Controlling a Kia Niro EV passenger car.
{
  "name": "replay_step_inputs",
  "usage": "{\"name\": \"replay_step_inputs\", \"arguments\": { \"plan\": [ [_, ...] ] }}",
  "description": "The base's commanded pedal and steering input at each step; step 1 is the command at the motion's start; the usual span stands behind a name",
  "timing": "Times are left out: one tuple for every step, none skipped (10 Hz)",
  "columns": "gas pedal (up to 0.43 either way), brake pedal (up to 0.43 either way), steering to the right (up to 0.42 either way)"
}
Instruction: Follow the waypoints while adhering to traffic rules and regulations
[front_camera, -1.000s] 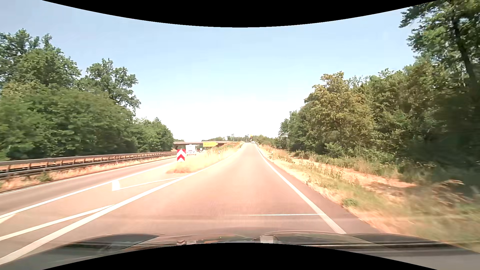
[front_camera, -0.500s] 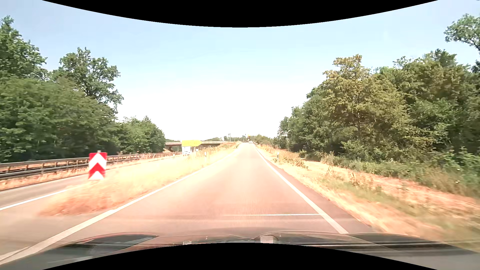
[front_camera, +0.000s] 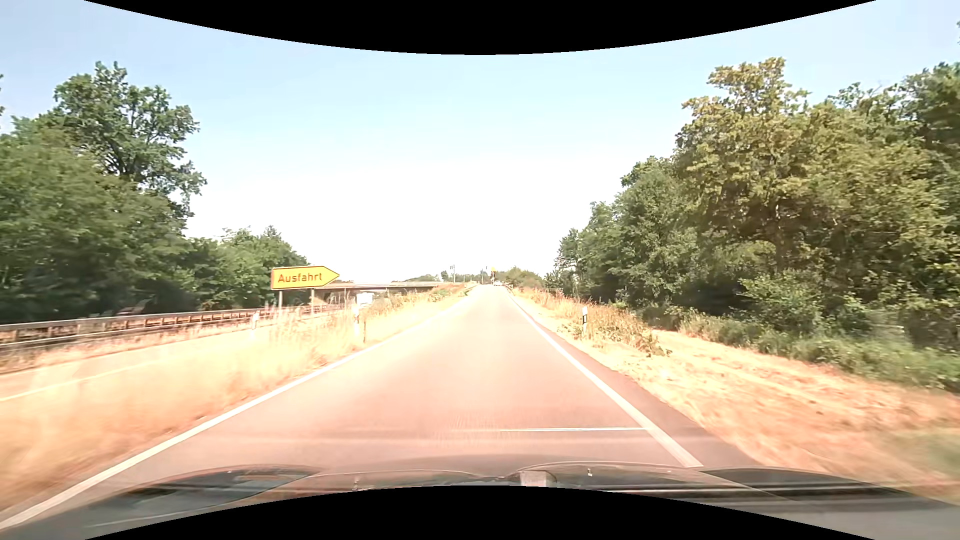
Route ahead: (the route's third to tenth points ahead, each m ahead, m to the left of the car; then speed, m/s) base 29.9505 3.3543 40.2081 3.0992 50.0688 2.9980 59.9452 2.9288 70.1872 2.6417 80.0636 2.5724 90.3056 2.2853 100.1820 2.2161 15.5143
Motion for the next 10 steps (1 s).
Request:
{"name": "replay_step_inputs", "arguments": {
  "plan": [
    [0.098,0.0,0.003],
    [0.098,0.0,0.003],
    [0.098,0.0,0.003],
    [0.098,0.0,0.002],
    [0.098,0.0,0.002],
    [0.098,0.0,0.001],
    [0.098,0.0,0.001],
    [0.098,0.0,-0.001],
    [0.098,0.0,-0.003],
    [0.087,0.0,-0.003]
  ]
}}
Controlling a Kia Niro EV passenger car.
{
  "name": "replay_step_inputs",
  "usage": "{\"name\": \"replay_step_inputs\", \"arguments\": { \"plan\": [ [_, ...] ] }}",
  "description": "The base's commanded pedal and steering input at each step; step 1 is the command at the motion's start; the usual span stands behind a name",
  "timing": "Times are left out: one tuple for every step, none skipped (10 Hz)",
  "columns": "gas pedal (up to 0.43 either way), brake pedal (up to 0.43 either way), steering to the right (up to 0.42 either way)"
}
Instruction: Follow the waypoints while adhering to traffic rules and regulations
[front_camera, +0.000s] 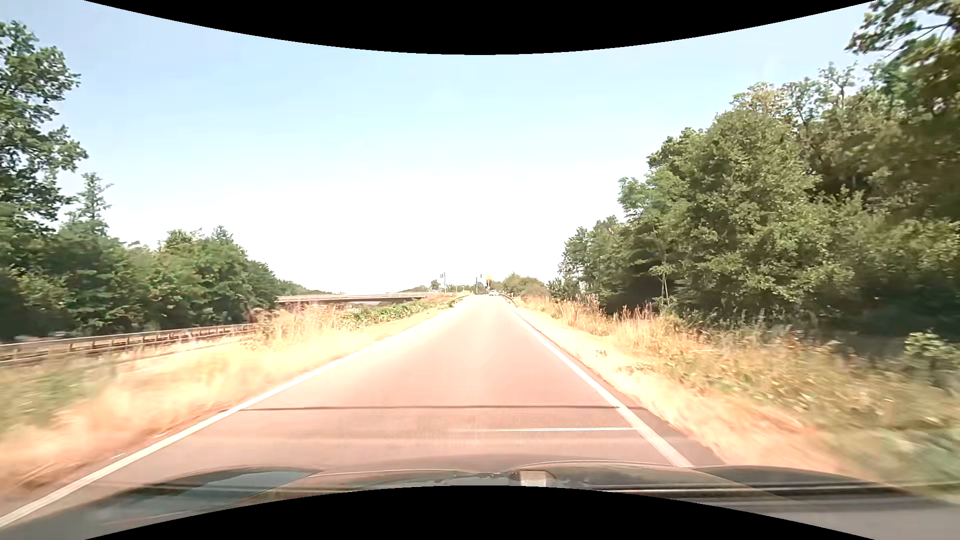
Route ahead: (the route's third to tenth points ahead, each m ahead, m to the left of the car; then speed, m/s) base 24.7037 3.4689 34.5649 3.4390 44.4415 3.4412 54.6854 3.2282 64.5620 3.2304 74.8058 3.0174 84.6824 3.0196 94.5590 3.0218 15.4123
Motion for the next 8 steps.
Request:
{"name": "replay_step_inputs", "arguments": {
  "plan": [
    [0.079,0.0,-0.004],
    [0.059,0.0,-0.004],
    [0.047,0.0,-0.004],
    [0.047,0.0,-0.004],
    [0.039,0.0,-0.004],
    [0.039,0.0,-0.004],
    [0.02,0.0,-0.003],
    [0.0,0.0,-0.003]
  ]
}}
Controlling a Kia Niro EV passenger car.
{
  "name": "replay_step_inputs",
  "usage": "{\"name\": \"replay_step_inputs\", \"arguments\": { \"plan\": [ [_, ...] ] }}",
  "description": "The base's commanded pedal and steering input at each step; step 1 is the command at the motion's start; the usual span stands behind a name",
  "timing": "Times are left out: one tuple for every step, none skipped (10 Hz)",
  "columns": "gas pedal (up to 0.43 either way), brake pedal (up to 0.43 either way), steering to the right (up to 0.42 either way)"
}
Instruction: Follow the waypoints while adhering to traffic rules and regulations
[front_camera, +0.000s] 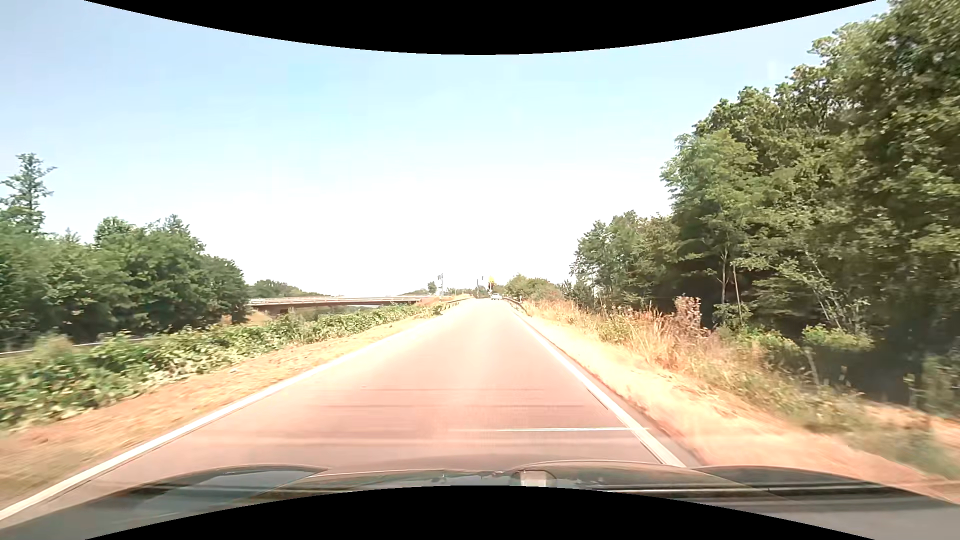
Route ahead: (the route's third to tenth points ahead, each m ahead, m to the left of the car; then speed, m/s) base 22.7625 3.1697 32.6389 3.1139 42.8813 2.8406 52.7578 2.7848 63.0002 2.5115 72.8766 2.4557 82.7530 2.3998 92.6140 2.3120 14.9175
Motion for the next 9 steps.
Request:
{"name": "replay_step_inputs", "arguments": {
  "plan": [
    [0.0,0.0,-0.003],
    [0.0,0.0,-0.003],
    [0.0,0.0,-0.003],
    [0.0,0.0,-0.003],
    [0.0,0.0,-0.003],
    [0.0,0.0,-0.003],
    [0.0,0.0,-0.003],
    [0.0,0.0,-0.002],
    [0.0,0.0,-0.002]
  ]
}}
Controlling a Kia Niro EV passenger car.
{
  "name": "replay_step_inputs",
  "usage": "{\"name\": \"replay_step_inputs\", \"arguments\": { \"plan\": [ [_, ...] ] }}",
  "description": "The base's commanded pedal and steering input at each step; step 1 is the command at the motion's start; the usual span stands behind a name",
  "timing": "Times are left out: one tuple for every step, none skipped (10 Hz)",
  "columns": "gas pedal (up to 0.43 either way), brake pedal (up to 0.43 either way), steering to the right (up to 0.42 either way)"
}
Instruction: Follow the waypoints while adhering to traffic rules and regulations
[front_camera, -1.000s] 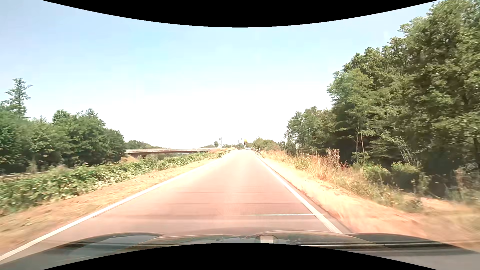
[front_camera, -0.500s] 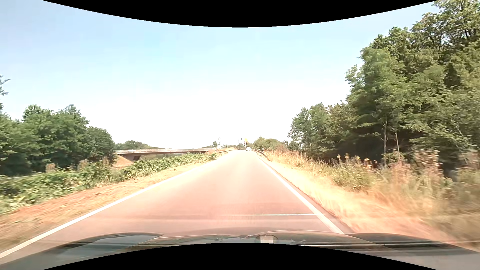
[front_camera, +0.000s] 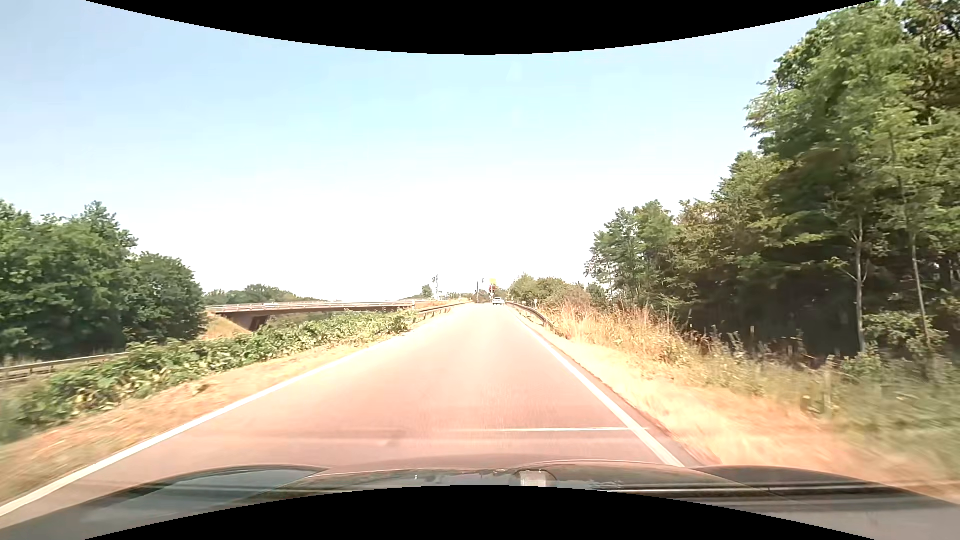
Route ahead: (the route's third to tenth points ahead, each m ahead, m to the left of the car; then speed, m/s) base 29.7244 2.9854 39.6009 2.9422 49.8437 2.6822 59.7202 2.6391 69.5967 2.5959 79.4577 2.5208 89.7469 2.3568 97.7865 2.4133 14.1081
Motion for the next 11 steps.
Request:
{"name": "replay_step_inputs", "arguments": {
  "plan": [
    [0.0,0.0,-0.002],
    [0.008,0.0,-0.002],
    [0.039,0.0,-0.002],
    [0.047,0.0,-0.002],
    [0.047,0.0,-0.001],
    [0.047,0.0,-0.002],
    [0.059,0.0,-0.001],
    [0.067,0.0,-0.001],
    [0.087,0.0,-0.001],
    [0.11,0.0,0.0],
    [0.118,0.0,0.0]
  ]
}}
